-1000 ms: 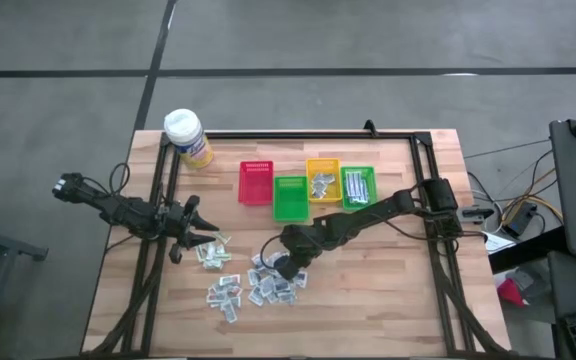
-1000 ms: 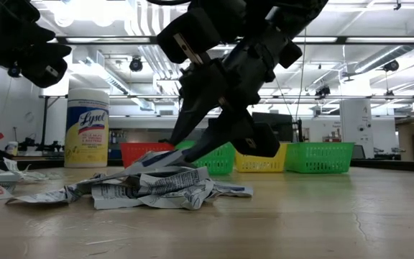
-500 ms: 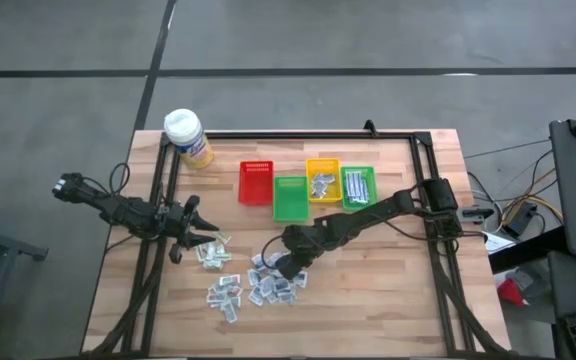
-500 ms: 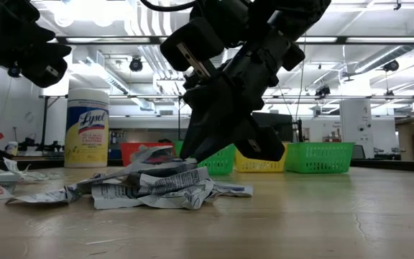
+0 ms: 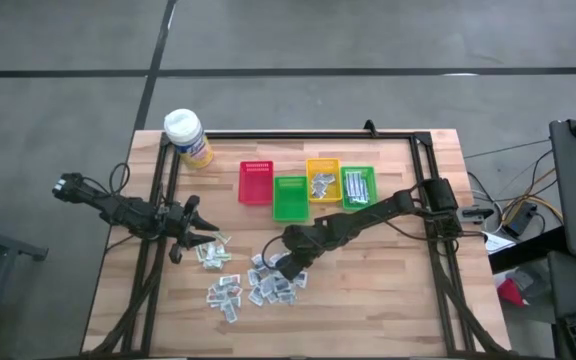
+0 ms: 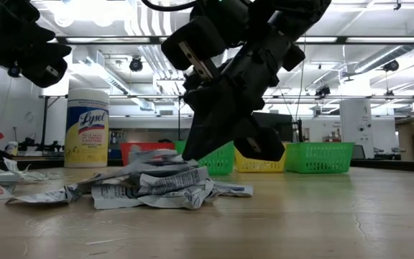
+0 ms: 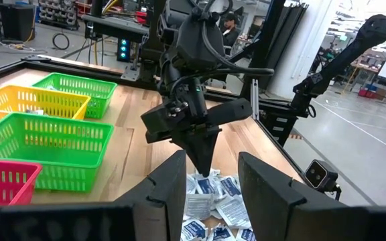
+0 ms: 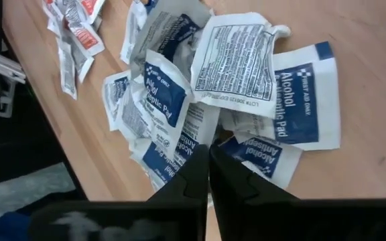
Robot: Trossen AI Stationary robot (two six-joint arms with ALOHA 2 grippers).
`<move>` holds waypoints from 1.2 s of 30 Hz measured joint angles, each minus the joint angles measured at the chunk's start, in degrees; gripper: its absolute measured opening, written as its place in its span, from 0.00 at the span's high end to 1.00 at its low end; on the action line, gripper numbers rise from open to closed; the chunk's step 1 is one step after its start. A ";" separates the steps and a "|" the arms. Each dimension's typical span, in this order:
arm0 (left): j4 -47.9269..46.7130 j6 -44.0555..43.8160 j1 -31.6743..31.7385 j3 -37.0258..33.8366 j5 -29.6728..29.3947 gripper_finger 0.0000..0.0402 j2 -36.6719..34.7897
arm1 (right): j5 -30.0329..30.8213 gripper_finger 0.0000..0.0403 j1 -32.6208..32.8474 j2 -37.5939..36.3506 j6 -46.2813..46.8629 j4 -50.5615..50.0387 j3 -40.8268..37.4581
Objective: Pick & Place First Aid Supplies
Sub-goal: Put the alcohol pad into the yellow basket
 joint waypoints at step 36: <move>0.04 -0.07 -0.01 0.00 0.00 0.67 -0.02 | 2.35 0.98 -0.76 -9.57 -13.05 -28.99 5.80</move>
